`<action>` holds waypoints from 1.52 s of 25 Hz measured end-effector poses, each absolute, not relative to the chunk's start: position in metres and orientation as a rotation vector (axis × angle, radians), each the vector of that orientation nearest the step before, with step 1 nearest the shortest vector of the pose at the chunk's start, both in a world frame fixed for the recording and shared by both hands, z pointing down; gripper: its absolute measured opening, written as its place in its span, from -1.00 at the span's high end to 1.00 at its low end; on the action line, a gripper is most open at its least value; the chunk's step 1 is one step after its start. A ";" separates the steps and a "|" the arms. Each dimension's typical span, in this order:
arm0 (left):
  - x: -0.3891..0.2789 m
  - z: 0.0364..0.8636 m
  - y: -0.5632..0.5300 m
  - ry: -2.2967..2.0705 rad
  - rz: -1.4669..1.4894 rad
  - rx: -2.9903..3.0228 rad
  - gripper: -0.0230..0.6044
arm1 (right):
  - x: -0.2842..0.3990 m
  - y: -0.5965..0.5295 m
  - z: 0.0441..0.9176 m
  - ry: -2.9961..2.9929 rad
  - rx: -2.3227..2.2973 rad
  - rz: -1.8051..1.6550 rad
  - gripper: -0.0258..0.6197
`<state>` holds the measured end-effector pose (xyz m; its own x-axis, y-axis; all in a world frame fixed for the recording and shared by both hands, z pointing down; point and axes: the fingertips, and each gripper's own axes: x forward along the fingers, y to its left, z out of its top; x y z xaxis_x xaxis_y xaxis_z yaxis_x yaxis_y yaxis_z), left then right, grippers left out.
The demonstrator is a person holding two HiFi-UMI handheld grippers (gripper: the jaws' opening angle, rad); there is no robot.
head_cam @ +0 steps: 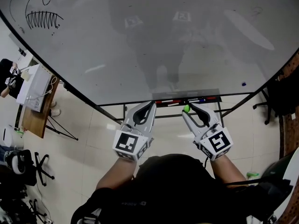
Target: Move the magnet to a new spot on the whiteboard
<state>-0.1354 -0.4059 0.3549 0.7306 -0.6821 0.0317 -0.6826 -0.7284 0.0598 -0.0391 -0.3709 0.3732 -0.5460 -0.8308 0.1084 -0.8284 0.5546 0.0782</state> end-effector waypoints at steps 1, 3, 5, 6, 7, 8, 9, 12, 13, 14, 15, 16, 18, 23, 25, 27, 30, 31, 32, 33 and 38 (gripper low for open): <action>-0.136 0.356 -0.406 -1.129 0.015 2.864 0.87 | -0.039 -0.372 0.373 -2.650 1.428 -0.028 0.58; -0.136 0.356 -0.406 -1.125 0.022 2.869 0.87 | -0.040 -0.373 0.371 -2.646 1.442 -0.029 0.58; -0.138 0.357 -0.407 -1.117 0.026 2.872 0.87 | -0.042 -0.374 0.371 -2.640 1.457 -0.029 0.58; -0.140 0.357 -0.407 -1.112 0.028 2.874 0.87 | -0.043 -0.374 0.370 -2.635 1.465 -0.028 0.58; -0.141 0.357 -0.407 -1.106 0.028 2.877 0.87 | -0.044 -0.375 0.370 -2.631 1.473 -0.026 0.58; -0.143 0.357 -0.407 -1.098 0.027 2.881 0.87 | -0.046 -0.374 0.371 -2.626 1.480 -0.024 0.58; -0.145 0.358 -0.407 -1.088 0.028 2.885 0.87 | -0.048 -0.374 0.372 -2.621 1.489 -0.019 0.58; -0.151 0.361 -0.404 -1.043 0.035 2.899 0.87 | -0.055 -0.370 0.375 -2.599 1.534 0.013 0.58; -0.154 0.361 -0.404 -1.026 0.035 2.903 0.87 | -0.057 -0.370 0.374 -2.592 1.553 0.019 0.58; -0.157 0.362 -0.403 -1.013 0.032 2.908 0.87 | -0.060 -0.369 0.374 -2.586 1.572 0.022 0.58; -0.161 0.363 -0.404 -1.001 0.027 2.912 0.87 | -0.062 -0.369 0.373 -2.579 1.589 0.023 0.58; -0.163 0.364 -0.404 -0.989 0.024 2.915 0.87 | -0.064 -0.369 0.373 -2.571 1.606 0.024 0.58; -0.167 0.369 -0.402 -0.950 0.029 2.917 0.87 | -0.067 -0.365 0.375 -2.545 1.643 0.035 0.58; -0.159 0.380 -0.396 -0.834 0.045 2.926 0.87 | -0.067 -0.344 0.380 -2.475 1.720 0.068 0.58; -0.154 0.378 -0.390 -0.811 0.026 2.934 0.87 | -0.065 -0.334 0.382 -2.455 1.730 0.068 0.58; -0.148 0.378 -0.380 -0.790 0.015 2.938 0.87 | -0.059 -0.324 0.383 -2.440 1.744 0.071 0.58; -0.134 0.375 -0.361 -0.758 0.018 2.948 0.87 | -0.049 -0.308 0.373 -2.441 1.767 0.062 0.58; -0.129 0.373 -0.353 -0.751 0.016 2.953 0.87 | -0.046 -0.301 0.369 -2.443 1.768 0.050 0.58; -0.124 0.371 -0.345 -0.748 0.012 2.958 0.87 | -0.043 -0.293 0.366 -2.446 1.766 0.039 0.58; -0.119 0.370 -0.336 -0.749 0.005 2.962 0.87 | -0.039 -0.282 0.365 -2.449 1.762 0.029 0.58; -0.079 0.367 -0.284 -0.769 -0.024 2.959 0.87 | -0.005 -0.209 0.370 -2.433 1.763 0.028 0.58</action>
